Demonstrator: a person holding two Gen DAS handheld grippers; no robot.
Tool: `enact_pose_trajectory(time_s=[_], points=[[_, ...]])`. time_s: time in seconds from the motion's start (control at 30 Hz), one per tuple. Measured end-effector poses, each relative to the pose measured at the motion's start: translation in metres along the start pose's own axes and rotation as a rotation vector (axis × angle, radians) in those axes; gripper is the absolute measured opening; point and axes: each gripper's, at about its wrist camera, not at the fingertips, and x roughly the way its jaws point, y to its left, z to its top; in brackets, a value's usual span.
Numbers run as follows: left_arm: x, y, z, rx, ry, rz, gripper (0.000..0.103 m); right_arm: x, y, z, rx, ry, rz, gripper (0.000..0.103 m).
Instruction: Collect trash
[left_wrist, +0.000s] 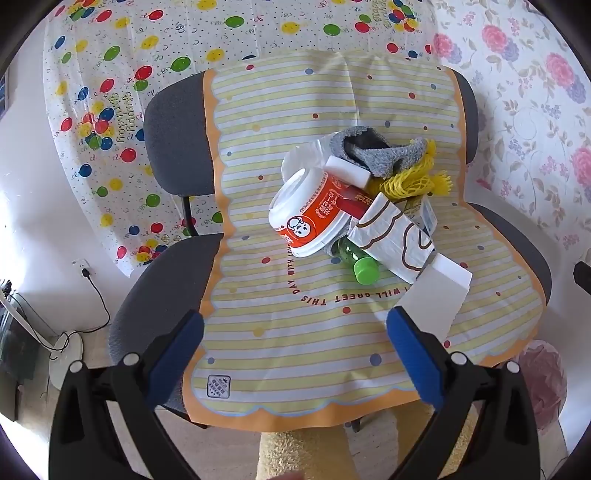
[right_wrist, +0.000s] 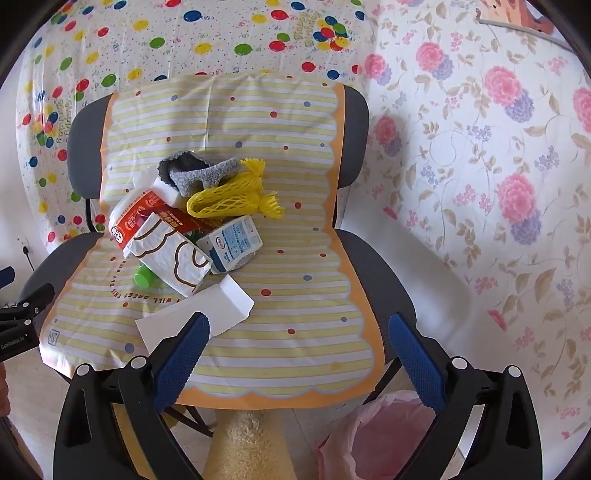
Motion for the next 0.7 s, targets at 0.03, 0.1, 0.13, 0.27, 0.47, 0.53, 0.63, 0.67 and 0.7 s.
enact_pose_trajectory(time_s=[0.03,0.1,0.13,0.27,0.47,0.53,0.63,0.67,0.7], points=[[-0.0002,0.0002,-0.0002,0.000,0.000,0.000,0.097,-0.0002,0.0001,0.0005,0.000,0.000,0.001,0.097],[-0.0004,0.0004,-0.0001,-0.001,0.000,0.001,0.097,0.0005,0.0007,0.0008,0.001,0.001,0.002,0.097],[-0.0005,0.0005,0.0000,-0.001,-0.001,0.001,0.097,0.0012,0.0006,0.0006,0.002,0.001,0.002,0.097],[-0.0006,0.0007,0.0002,0.000,-0.001,0.000,0.097,0.0015,0.0029,-0.0011,0.000,0.000,0.002,0.097],[-0.0006,0.0008,0.0003,-0.002,0.001,0.000,0.097,0.0006,0.0032,-0.0007,0.001,0.001,0.003,0.097],[-0.0004,0.0007,0.0000,0.000,0.001,0.000,0.097,0.0009,0.0032,-0.0007,0.002,0.001,0.002,0.097],[-0.0005,0.0016,0.0000,-0.001,0.001,-0.001,0.097,0.0016,0.0037,-0.0021,0.002,0.001,0.003,0.097],[-0.0004,0.0014,-0.0002,-0.001,0.001,-0.001,0.097,0.0017,0.0033,-0.0015,0.002,0.001,0.003,0.097],[-0.0004,0.0014,-0.0003,-0.001,0.001,-0.001,0.097,0.0018,0.0033,-0.0017,0.002,0.001,0.002,0.097]])
